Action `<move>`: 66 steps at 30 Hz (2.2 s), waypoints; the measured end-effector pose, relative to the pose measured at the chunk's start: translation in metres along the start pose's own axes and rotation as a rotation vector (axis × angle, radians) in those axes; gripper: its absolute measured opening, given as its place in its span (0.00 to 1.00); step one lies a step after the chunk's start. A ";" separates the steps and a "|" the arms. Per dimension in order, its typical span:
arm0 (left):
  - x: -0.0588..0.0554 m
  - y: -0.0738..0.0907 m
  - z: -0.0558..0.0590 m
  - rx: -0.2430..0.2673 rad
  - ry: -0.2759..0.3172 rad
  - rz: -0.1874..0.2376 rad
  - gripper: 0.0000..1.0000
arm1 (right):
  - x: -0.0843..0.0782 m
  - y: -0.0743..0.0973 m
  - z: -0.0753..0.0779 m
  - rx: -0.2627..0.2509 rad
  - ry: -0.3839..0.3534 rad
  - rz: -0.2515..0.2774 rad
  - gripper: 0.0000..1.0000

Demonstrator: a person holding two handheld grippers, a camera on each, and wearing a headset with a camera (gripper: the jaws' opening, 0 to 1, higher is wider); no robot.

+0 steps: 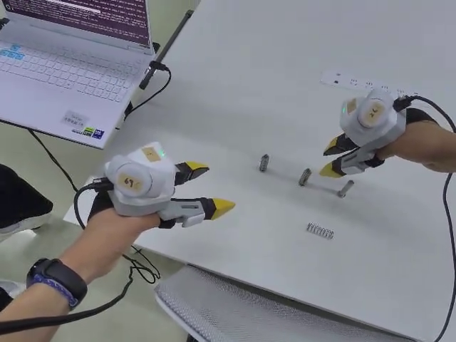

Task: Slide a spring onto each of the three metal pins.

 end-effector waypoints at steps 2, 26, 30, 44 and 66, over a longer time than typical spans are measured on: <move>0.000 -0.001 0.000 -0.002 0.000 0.000 0.45 | -0.002 0.002 0.000 -0.010 -0.024 0.013 0.25; 0.001 -0.012 0.003 -0.026 0.000 0.002 0.45 | -0.047 0.038 -0.010 -0.184 -0.459 0.249 0.31; 0.001 -0.013 0.003 -0.031 -0.002 -0.001 0.45 | -0.051 0.041 -0.014 -0.193 -0.479 0.256 0.33; 0.007 -0.026 0.003 -0.057 -0.013 -0.013 0.44 | -0.082 0.059 -0.039 -0.242 -0.610 0.282 0.40; 0.018 -0.040 0.005 -0.094 -0.034 -0.026 0.45 | -0.143 0.091 -0.109 -0.295 -0.779 0.246 0.45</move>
Point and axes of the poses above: the centre of the closed fingertips' face, and the gripper's own axes: y roughly backward along the fingers, z roughly to its right, x roughly out of its top, the point moved 10 cm from there along y, roughly backward along the fingers, and after that the axes turned 14 degrees about -x, right-handed, at the moved point
